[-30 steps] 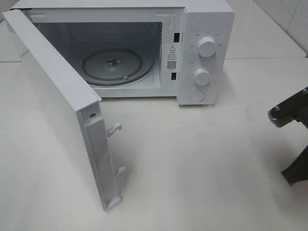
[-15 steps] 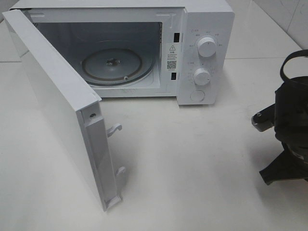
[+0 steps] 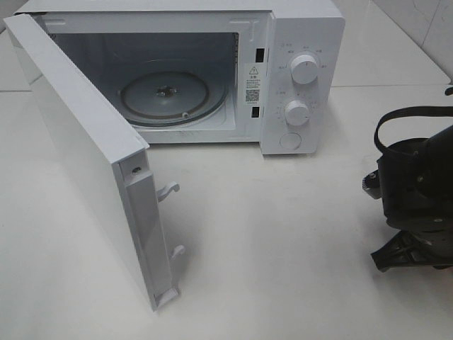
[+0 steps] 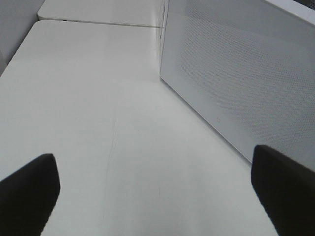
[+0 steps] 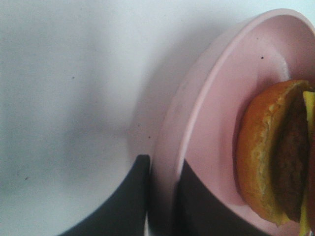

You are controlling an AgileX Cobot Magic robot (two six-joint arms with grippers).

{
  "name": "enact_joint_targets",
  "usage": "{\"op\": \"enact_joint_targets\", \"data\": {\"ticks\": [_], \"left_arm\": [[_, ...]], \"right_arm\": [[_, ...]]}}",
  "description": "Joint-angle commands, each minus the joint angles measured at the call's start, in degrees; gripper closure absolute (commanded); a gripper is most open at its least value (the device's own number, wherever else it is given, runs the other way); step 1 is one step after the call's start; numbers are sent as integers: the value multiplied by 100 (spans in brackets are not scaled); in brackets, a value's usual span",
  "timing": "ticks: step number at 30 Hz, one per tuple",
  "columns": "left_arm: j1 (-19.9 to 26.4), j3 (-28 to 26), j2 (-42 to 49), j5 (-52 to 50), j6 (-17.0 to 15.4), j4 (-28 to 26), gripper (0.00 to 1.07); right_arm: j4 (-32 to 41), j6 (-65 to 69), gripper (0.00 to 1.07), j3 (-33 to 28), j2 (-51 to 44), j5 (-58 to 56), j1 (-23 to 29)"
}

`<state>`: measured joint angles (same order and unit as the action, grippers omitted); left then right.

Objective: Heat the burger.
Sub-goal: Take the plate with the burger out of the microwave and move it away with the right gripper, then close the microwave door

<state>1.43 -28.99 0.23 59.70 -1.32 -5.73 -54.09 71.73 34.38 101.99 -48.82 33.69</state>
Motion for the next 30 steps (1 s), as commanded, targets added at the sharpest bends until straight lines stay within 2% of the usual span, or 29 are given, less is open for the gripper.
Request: {"op": "enact_joint_targets", "data": {"ticks": [1, 6, 8, 9, 10, 11, 13, 16, 18, 24, 26, 29, 30], "left_arm": [[17, 0, 97, -63, -17, 0, 6], [17, 0, 97, -63, -17, 0, 6], [17, 0, 97, -63, -17, 0, 6], [17, 0, 97, -63, -17, 0, 6], [17, 0, 97, -63, -17, 0, 6], [17, 0, 97, -63, -17, 0, 6], [17, 0, 97, -63, -17, 0, 6], [17, 0, 97, -63, -17, 0, 6], [17, 0, 97, -63, -17, 0, 6], [17, 0, 97, -63, -17, 0, 6], [17, 0, 97, -63, -17, 0, 6], [17, 0, 97, -63, -17, 0, 6], [17, 0, 97, -63, -17, 0, 6]], "right_arm": [[-470, 246, 101, 17, 206, -223, -40], [-470, 264, 95, 17, 355, 97, -40], [-447, 264, 87, 17, 441, 223, -40], [-447, 264, 87, 17, 441, 223, -40], [-435, 264, 80, 17, 441, 264, -40], [-435, 264, 80, 17, 441, 264, -40], [-286, 155, 68, 17, 361, 321, -40], [-178, 23, 62, 17, 241, 355, -40], [-69, -201, 56, 17, -103, 361, -29], [338, -768, 53, 17, -785, 315, -29], [814, -1364, 49, 17, -1409, 453, -29], [957, -1564, 47, 17, -1564, 521, -29], [1243, -1937, 43, 17, -1839, 676, -29]]}}
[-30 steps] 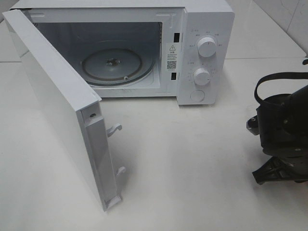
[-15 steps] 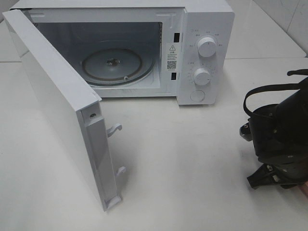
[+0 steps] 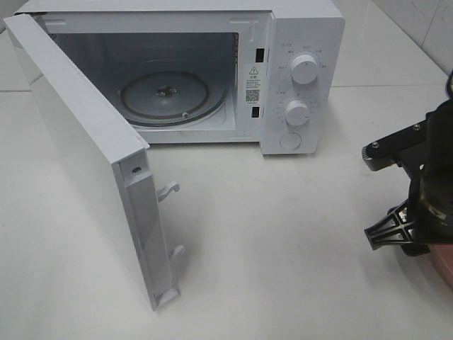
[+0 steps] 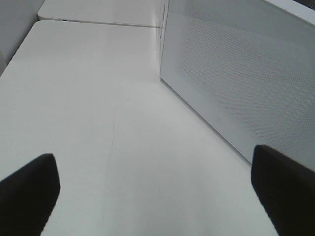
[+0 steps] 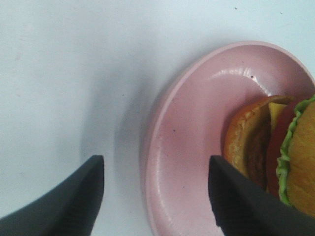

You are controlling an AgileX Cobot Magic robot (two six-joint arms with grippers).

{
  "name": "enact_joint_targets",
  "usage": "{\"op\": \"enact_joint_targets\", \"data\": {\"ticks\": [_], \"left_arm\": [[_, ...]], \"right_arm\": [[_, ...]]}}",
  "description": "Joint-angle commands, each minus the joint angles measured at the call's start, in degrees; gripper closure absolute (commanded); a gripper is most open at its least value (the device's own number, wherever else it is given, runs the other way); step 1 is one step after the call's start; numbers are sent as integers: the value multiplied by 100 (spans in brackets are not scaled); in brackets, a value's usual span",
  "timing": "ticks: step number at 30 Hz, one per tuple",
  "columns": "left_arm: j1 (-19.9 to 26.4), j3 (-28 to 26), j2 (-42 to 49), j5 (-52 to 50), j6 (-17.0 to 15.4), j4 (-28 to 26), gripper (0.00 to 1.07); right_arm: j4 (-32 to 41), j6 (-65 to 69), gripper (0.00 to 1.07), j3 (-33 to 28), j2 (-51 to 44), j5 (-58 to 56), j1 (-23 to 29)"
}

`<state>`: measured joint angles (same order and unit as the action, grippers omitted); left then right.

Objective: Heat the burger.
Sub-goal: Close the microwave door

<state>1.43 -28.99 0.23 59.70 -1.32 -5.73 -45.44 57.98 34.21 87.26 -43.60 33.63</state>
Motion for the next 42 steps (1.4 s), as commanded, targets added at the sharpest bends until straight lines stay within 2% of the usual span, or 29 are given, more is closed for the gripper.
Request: {"op": "enact_joint_targets", "data": {"ticks": [1, 2, 4, 7, 8, 12, 17, 26, 39, 41, 42], "left_arm": [[17, 0, 97, -63, -17, 0, 6], [17, 0, 97, -63, -17, 0, 6], [17, 0, 97, -63, -17, 0, 6], [17, 0, 97, -63, -17, 0, 6], [17, 0, 97, -63, -17, 0, 6], [17, 0, 97, -63, -17, 0, 6], [17, 0, 97, -63, -17, 0, 6], [17, 0, 97, -63, -17, 0, 6], [17, 0, 97, -63, -17, 0, 6], [17, 0, 97, -63, -17, 0, 6], [17, 0, 97, -63, -17, 0, 6]], "right_arm": [[722, -940, 38, 34, -630, 264, -23], [722, -940, 38, 34, -630, 264, -23], [1243, -1616, 32, 34, -1054, 298, -23], [1421, -1851, 31, 34, -1186, 286, -23], [1765, -2303, 30, 34, -1444, 218, -23], [2647, -3432, 31, 34, -2183, -63, -23], [3254, -4137, 31, 34, -2928, -390, -23], [3633, -4629, 31, 34, -4337, -1066, -23], [3741, -4790, 31, 34, -5999, -1948, -29], [3753, -4864, 31, 11, -6303, -1965, -143], [3816, -4922, 31, 11, -6537, -1965, -378]]}}
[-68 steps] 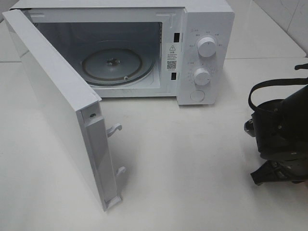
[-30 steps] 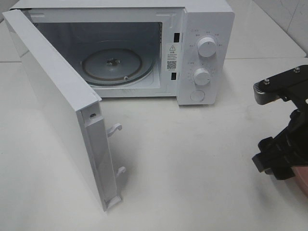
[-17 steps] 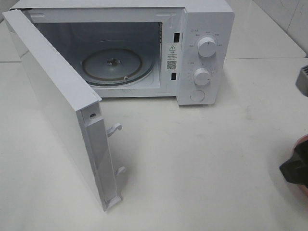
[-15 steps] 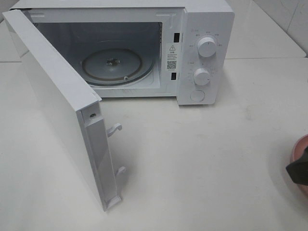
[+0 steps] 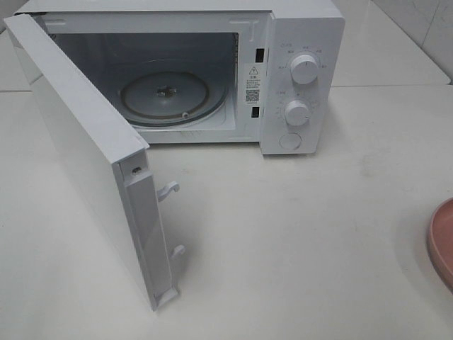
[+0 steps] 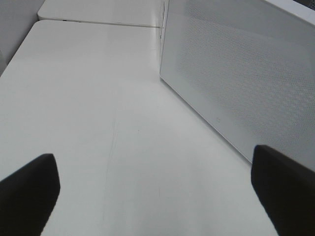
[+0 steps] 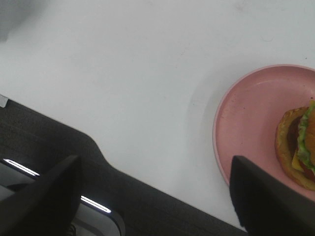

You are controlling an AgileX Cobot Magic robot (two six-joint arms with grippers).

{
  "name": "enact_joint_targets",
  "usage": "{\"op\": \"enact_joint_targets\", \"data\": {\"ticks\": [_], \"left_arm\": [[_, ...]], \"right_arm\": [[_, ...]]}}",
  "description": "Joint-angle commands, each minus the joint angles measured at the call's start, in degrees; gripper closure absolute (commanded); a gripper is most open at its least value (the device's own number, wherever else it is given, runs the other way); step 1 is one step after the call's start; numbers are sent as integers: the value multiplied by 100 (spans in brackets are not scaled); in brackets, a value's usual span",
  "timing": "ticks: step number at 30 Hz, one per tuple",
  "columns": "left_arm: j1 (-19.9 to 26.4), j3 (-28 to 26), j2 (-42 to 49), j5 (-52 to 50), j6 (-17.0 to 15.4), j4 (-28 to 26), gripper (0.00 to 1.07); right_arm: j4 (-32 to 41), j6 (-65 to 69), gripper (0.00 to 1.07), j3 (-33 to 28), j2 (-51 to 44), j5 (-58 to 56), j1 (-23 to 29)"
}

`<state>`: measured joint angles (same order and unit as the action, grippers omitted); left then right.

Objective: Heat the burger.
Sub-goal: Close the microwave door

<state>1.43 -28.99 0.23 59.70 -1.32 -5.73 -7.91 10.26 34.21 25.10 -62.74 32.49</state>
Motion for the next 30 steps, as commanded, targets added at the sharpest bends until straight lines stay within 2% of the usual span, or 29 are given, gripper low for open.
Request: {"op": "enact_joint_targets", "data": {"ticks": [1, 2, 4, 5, 10, 15, 16, 24, 30], "left_arm": [[17, 0, 97, -63, -17, 0, 6], [17, 0, 97, -63, -17, 0, 6], [17, 0, 97, -63, -17, 0, 6], [17, 0, 97, -63, -17, 0, 6], [17, 0, 97, -63, -17, 0, 6], [17, 0, 97, -63, -17, 0, 6], [17, 0, 97, -63, -17, 0, 6], [17, 0, 97, -63, -17, 0, 6], [17, 0, 92, -63, -17, 0, 6]], "right_arm": [[97, -229, 31, 0, -424, -52, -395], [97, -229, 31, 0, -424, -52, -395], [246, -579, 31, -46, -779, -34, -865], [246, -579, 31, -46, -779, -34, -865], [791, -773, 31, -321, -1404, 52, -1507], [888, -814, 31, -470, -1845, 327, -1908], [888, -819, 31, -481, -2045, 338, -2120], [888, -819, 31, -481, -2681, 338, -2739], [888, -825, 34, -481, -2693, 338, -2842]]}}
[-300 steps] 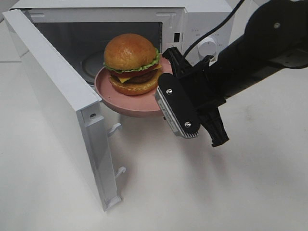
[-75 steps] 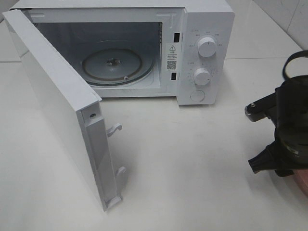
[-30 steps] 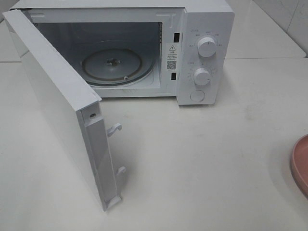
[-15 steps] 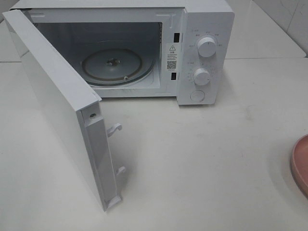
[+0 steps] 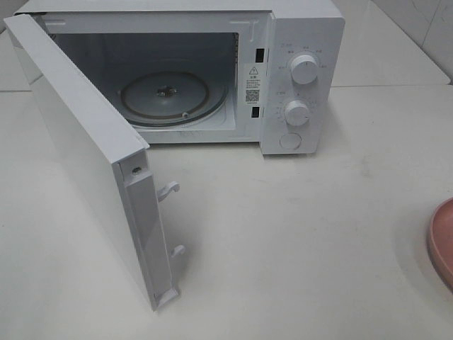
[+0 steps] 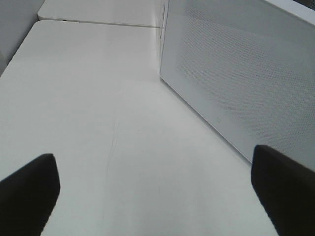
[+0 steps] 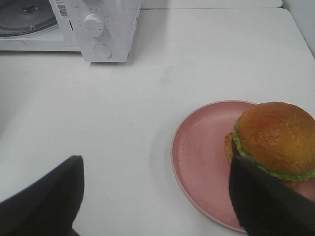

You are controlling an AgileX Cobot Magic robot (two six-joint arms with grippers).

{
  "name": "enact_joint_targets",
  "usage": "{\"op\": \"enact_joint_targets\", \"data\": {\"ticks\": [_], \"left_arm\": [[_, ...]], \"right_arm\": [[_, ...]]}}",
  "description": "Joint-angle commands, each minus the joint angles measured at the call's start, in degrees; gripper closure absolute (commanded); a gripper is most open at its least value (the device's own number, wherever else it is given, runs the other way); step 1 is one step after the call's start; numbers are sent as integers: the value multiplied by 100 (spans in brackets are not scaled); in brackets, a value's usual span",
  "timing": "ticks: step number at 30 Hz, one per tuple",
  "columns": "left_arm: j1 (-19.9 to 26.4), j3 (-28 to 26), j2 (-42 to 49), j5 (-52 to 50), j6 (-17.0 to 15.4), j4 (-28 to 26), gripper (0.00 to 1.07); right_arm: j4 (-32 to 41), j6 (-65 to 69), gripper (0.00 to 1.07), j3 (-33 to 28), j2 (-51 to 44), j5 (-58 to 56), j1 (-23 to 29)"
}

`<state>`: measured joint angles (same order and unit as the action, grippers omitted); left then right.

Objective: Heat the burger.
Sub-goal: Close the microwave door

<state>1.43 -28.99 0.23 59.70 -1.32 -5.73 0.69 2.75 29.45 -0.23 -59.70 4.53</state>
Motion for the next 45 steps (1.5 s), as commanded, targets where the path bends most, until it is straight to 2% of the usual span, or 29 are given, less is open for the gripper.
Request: {"op": "enact_joint_targets", "data": {"ticks": [1, 9, 45], "left_arm": [[17, 0, 92, -63, -17, 0, 6], [17, 0, 92, -63, -17, 0, 6], [17, 0, 86, -63, -17, -29, 6]], "right_arm": [[29, -74, 34, -6, -160, 34, -46], [29, -74, 37, -6, -155, 34, -46], [29, -69, 38, -6, -155, 34, -46]]}}
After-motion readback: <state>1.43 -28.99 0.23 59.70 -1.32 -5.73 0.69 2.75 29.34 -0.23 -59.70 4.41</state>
